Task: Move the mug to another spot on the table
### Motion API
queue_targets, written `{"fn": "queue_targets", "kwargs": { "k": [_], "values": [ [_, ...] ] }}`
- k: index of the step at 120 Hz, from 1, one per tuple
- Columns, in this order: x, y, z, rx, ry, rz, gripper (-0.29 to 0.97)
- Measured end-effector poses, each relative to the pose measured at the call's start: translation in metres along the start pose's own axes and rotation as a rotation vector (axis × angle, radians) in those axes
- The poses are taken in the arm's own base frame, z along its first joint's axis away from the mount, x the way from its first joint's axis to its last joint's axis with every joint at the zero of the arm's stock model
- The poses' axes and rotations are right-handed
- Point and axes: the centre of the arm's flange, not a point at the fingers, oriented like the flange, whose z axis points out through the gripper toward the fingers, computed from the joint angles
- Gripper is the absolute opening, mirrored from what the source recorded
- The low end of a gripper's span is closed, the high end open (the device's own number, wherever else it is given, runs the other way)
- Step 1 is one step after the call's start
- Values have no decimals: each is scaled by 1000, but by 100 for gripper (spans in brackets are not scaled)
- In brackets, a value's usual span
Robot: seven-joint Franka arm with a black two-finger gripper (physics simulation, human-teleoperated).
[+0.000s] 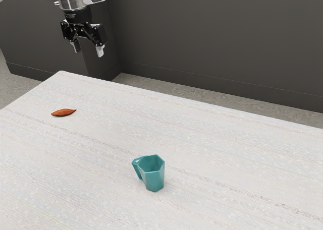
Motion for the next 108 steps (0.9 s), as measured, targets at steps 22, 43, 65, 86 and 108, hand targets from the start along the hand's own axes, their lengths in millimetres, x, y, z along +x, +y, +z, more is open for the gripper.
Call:
{"fn": "queue_targets", "kwargs": {
  "k": [22, 43, 65, 86, 108],
  "values": [
    [0, 5, 0, -6, -1, 8, 68],
    [0, 12, 11, 4, -27, 48, 68],
    [-10, 53, 59, -10, -143, 301, 68],
    [-97, 54, 101, -9, -171, 517, 68],
    [-121, 53, 160, -8, -140, 727, 68]
  ]
}}
